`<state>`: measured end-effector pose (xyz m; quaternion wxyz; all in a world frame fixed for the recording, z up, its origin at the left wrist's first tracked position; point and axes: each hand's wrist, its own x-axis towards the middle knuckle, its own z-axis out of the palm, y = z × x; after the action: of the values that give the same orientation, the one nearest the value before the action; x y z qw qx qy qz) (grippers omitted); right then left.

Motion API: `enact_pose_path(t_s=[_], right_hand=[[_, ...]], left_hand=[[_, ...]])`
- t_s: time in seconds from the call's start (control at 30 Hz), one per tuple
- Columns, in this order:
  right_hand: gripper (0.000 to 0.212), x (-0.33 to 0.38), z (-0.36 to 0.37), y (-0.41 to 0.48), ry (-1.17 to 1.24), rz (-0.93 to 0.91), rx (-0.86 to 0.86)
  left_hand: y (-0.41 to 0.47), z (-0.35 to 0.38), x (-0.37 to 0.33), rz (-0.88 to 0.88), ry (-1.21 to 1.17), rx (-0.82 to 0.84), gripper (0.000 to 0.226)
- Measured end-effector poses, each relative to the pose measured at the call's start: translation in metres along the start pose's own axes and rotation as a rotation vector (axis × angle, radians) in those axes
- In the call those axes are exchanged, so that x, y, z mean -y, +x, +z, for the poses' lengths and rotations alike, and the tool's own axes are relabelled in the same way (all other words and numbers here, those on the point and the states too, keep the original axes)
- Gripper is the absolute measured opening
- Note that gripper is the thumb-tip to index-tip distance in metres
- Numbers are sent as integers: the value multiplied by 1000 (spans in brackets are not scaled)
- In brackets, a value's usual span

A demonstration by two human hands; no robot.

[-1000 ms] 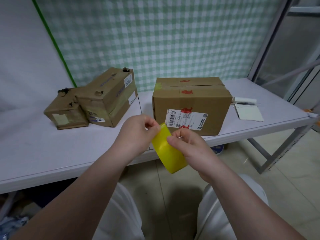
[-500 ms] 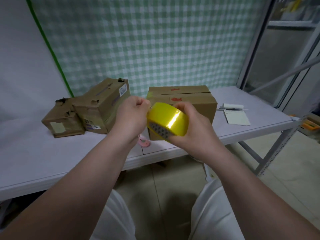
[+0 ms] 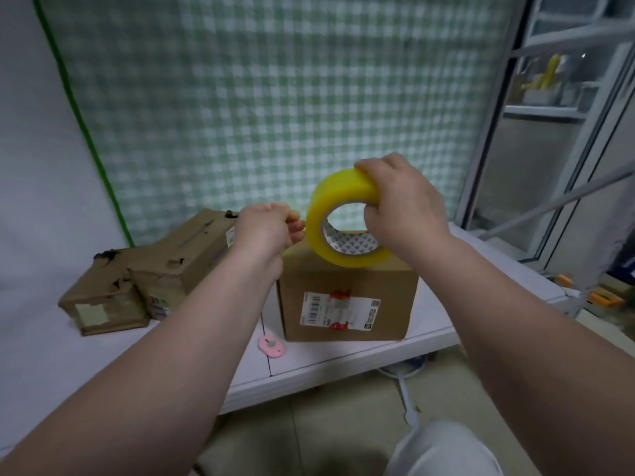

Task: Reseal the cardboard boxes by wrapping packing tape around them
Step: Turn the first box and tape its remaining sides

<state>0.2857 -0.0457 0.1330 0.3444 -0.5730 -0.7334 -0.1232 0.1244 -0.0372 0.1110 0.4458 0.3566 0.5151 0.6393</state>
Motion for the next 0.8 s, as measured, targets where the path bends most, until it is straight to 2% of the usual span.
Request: enact_pose_path(t_s=[0.1,0.23,0.3,0.37,0.43,0.53,0.63,0.73,0.8], right_hand=[[56,-2,16,22,-66,-33,13],[59,-10,47,42,-112,-74,73],[60,-14,60,46,-115,-107,109],[60,-18,72,46,-67,-129,139],[59,-23,81,43,102,-102,83],[60,-28,88,39,389,37,-38],[64,-29,93,32,641,282,-65],[62,-31,100,25,820,473,10],[45,-34,107,22,970,563,97]], left_hand=[[15,3,-1,-79,-78,28,11],[36,-2,10,-163,-95,46,17],[45,-4,19,-232,-74,48,10],[54,-7,27,-299,-89,49,3],[59,-9,34,-360,-141,61,6],[64,-10,40,-417,-205,90,8],[69,-11,40,-456,-220,111,8],[72,-12,39,-485,-202,122,11],[73,-11,39,-478,-178,125,13]])
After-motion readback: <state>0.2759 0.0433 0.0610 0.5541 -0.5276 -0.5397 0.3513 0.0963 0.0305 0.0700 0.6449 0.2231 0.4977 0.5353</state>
